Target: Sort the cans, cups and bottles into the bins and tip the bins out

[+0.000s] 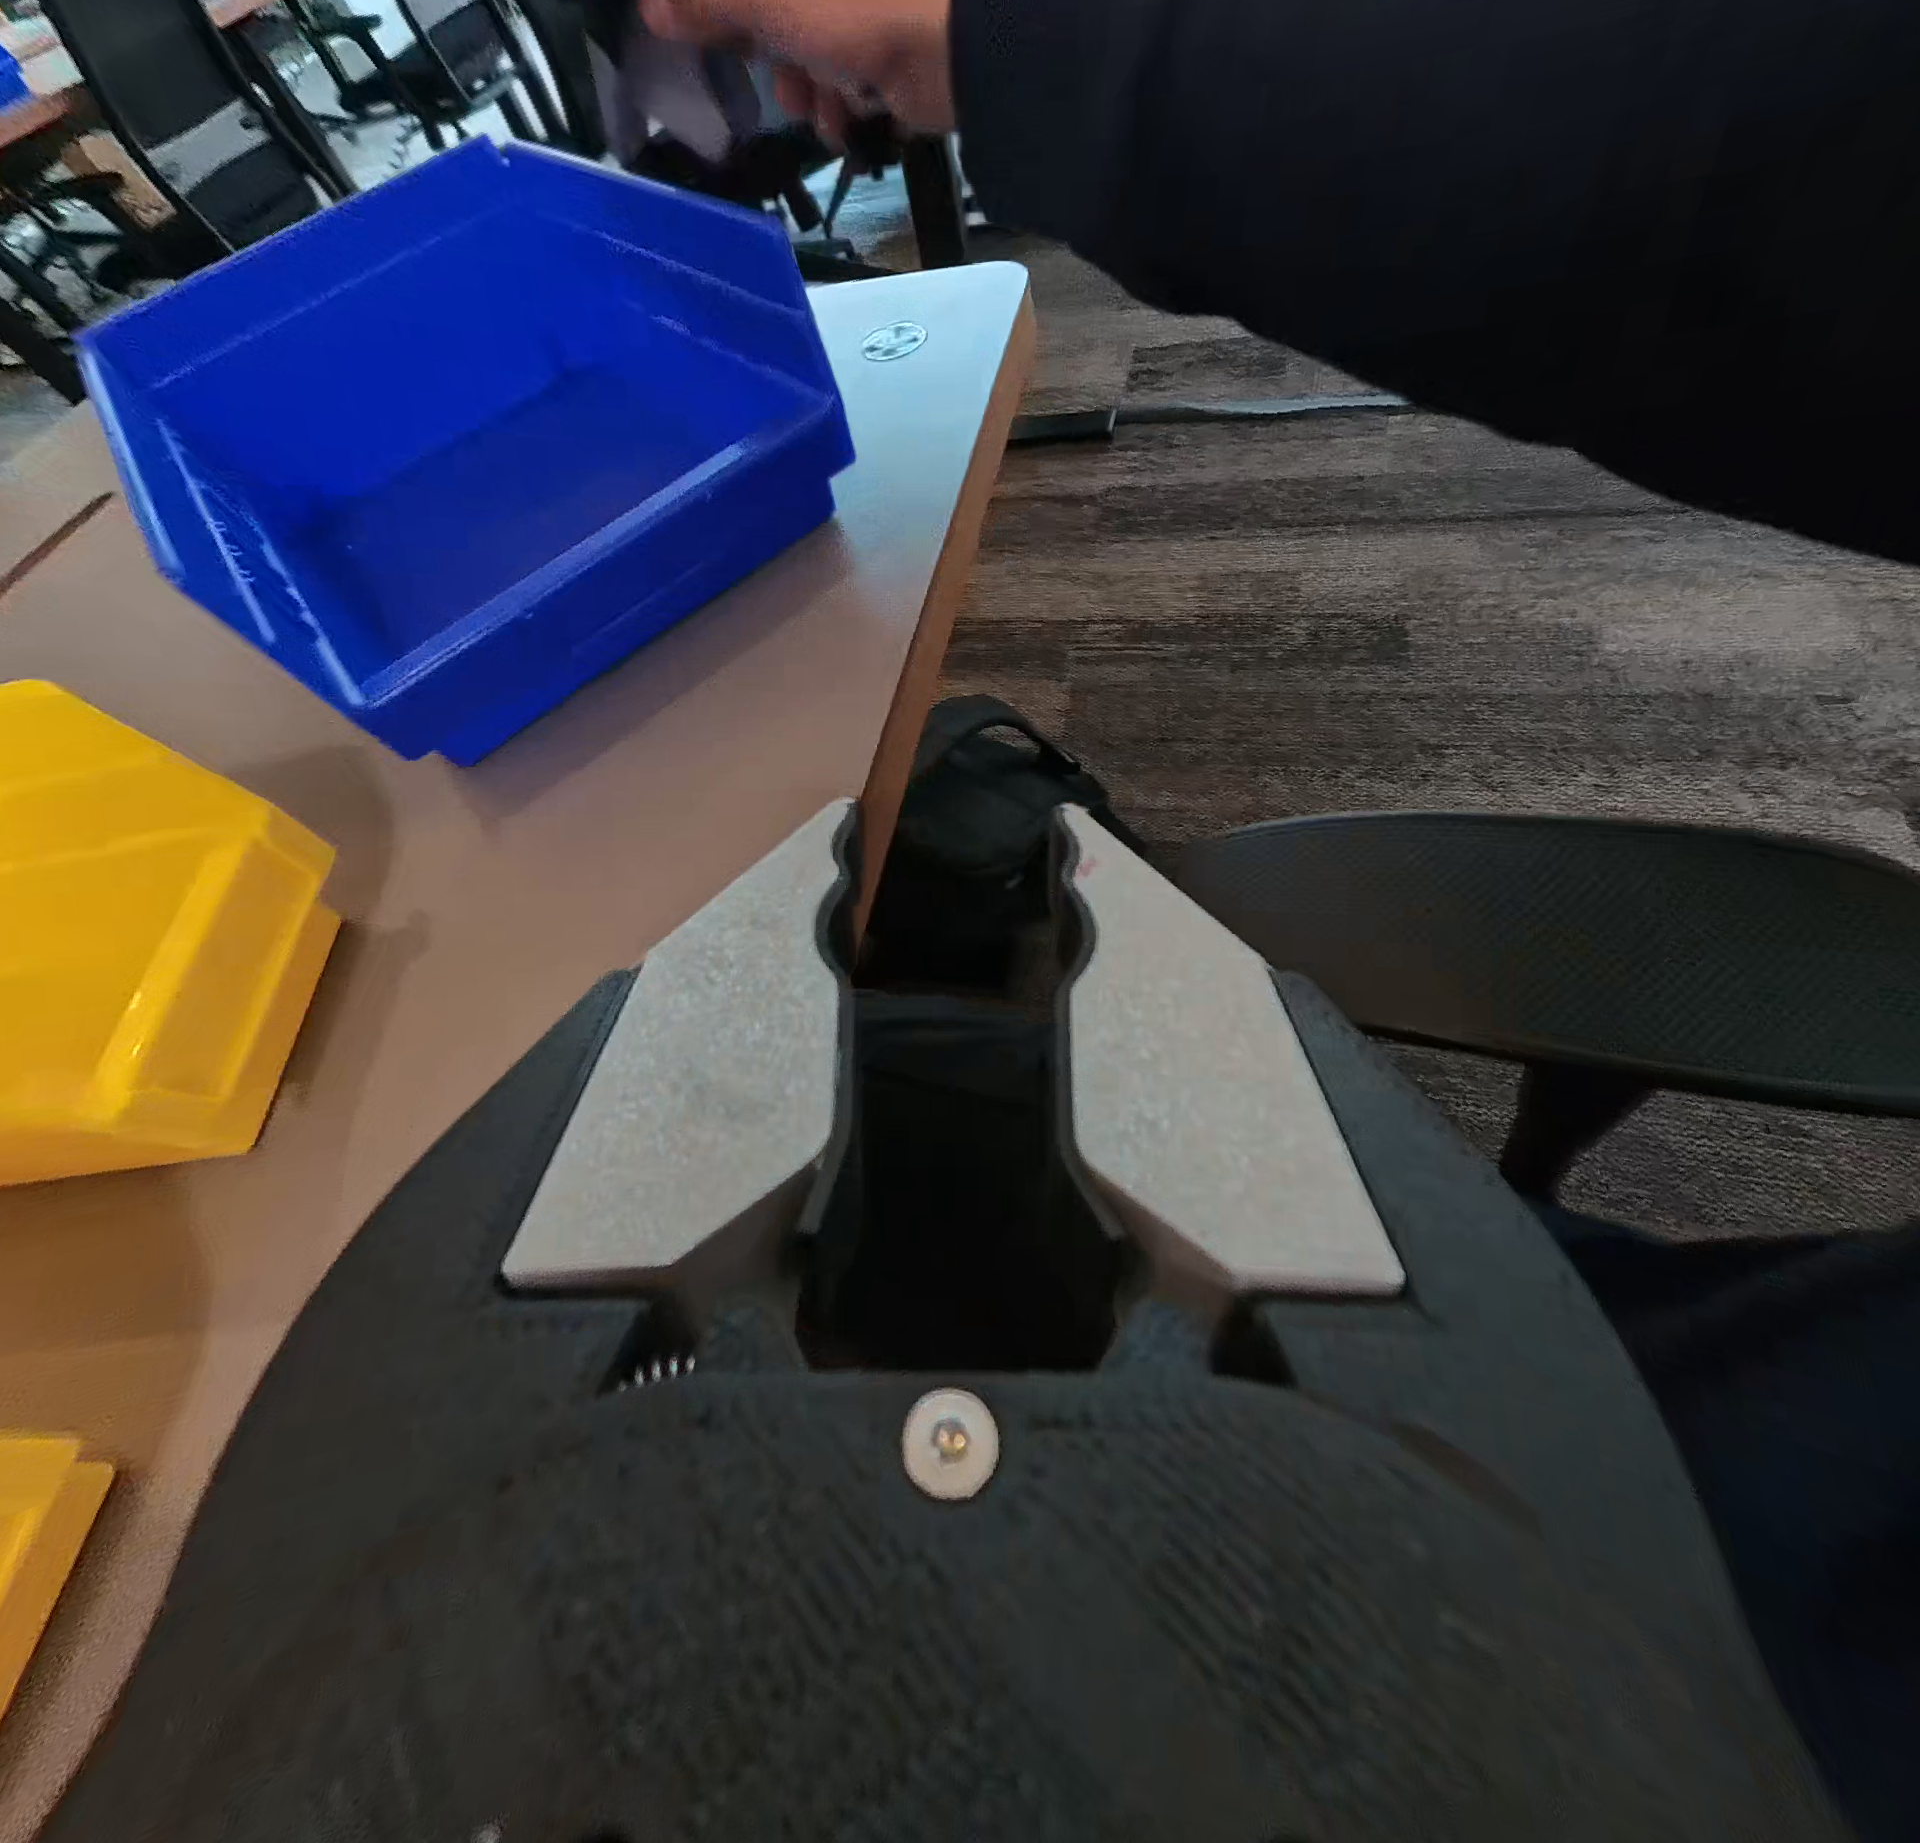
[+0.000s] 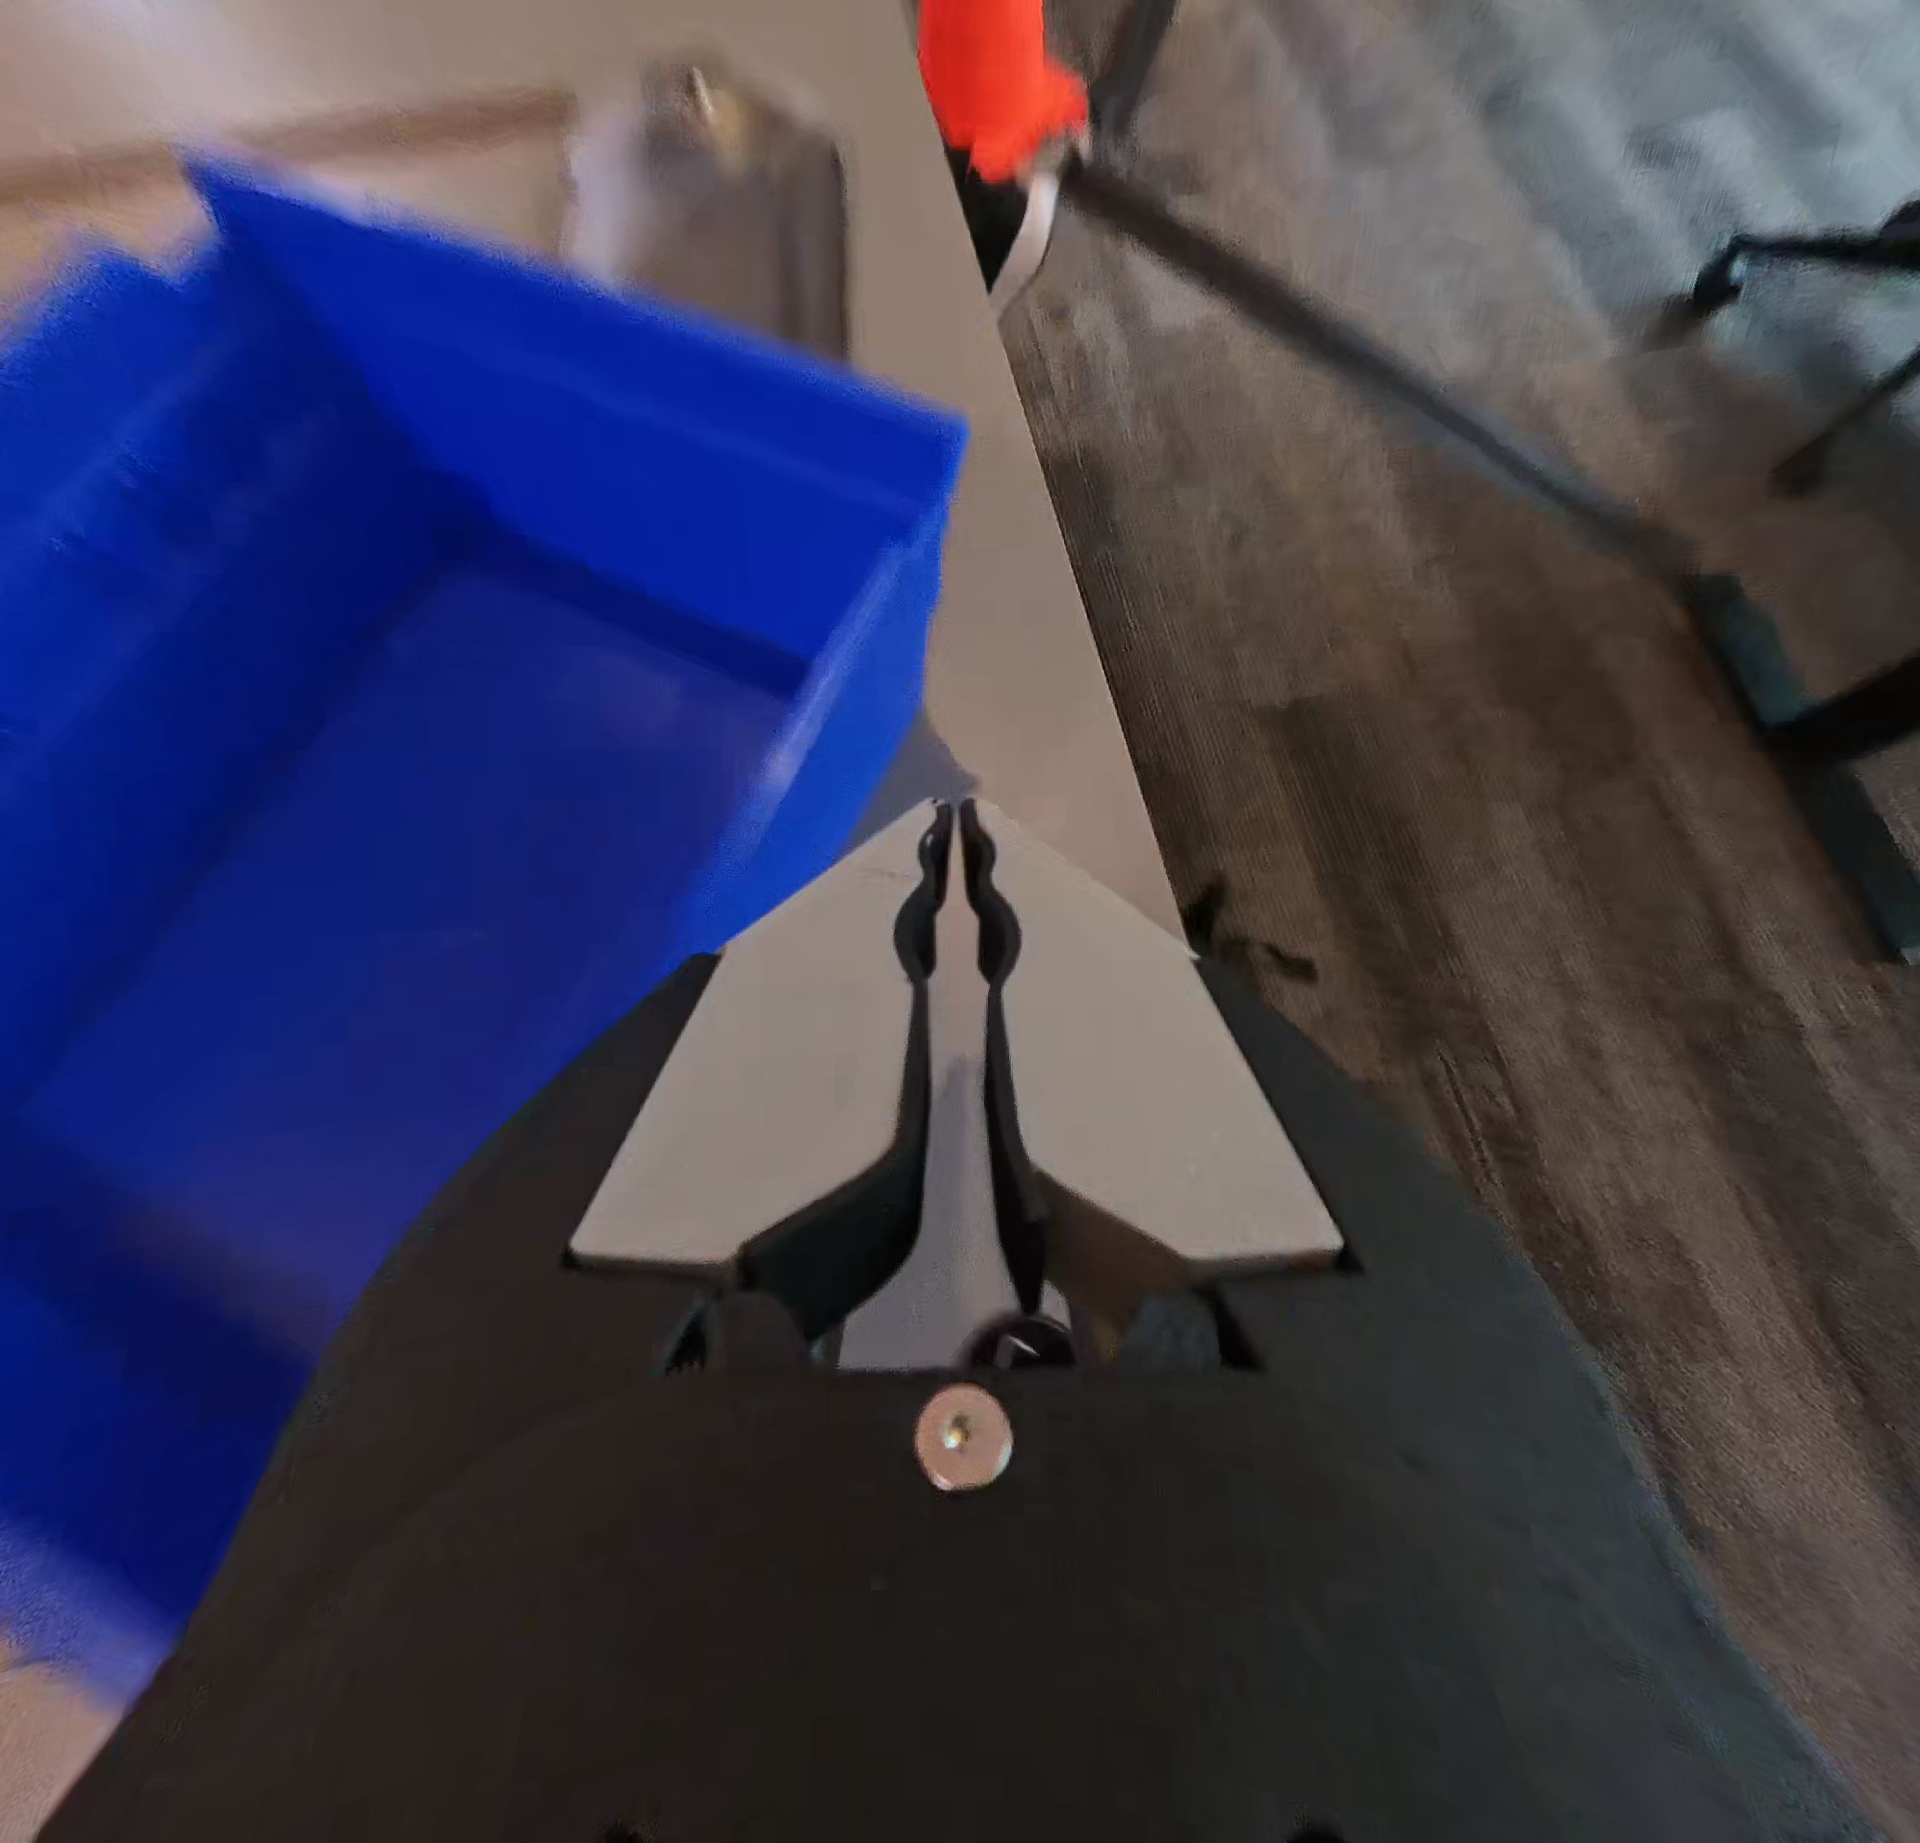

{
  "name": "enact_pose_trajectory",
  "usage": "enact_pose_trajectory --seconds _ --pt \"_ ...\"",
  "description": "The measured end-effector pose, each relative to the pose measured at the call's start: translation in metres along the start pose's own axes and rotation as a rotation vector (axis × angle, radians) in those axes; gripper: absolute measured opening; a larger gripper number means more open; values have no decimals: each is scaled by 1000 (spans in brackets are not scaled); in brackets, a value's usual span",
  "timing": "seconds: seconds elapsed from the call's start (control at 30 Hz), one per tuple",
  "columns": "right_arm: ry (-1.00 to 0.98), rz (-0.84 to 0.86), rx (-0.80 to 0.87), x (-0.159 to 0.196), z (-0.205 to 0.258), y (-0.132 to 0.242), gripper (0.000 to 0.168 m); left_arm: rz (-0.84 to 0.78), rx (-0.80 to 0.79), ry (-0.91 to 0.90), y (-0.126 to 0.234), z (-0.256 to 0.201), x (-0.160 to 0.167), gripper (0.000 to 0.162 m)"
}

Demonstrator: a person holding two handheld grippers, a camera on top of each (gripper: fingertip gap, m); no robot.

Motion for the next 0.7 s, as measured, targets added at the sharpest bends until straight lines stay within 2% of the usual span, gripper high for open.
enact_pose_trajectory --seconds 0.07,0.13,0.23,0.27,0.3,0.43,0.5,0.53,0.57,0.67,0.7 --pt "34 -146 -81 -25 32 28 20 24 -45 -35 13 8 13 36" --pt "175 -236 -242 -26 84 58 29 66 -126 -44 31 29 33 39" --pt "346 -117 -630 15 175 82 48 110 -242 18 61 70 59 39" --pt "383 -45 -731 32 201 83 51 113 -299 12 69 85 64 39" --pt "422 14 -758 47 219 77 57 126 -364 -11 75 100 68 38" --pt "581 187 -472 75 228 19 60 216 -567 -41 78 156 86 32" --pt "582 334 -448 91 219 -3 64 290 -575 35 78 177 107 34" --pt "587 407 -442 100 212 -8 62 309 -540 63 79 183 116 22" --pt "585 387 -474 102 207 -7 54 297 -579 83 86 190 121 28" --pt "616 433 -485 110 183 7 58 329 -666 93 117 207 139 30" --pt "620 457 -481 113 175 13 58 325 -662 118 127 209 143 36"
Point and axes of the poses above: each gripper's, where its closed fingertips meet, y back along the fingers, x out of its underside, z = x × y across the jaws, the point moved 8 cm from there along y, back along the fingers, and after that the axes turned 5 degrees about -x, right-handed, at the moved point
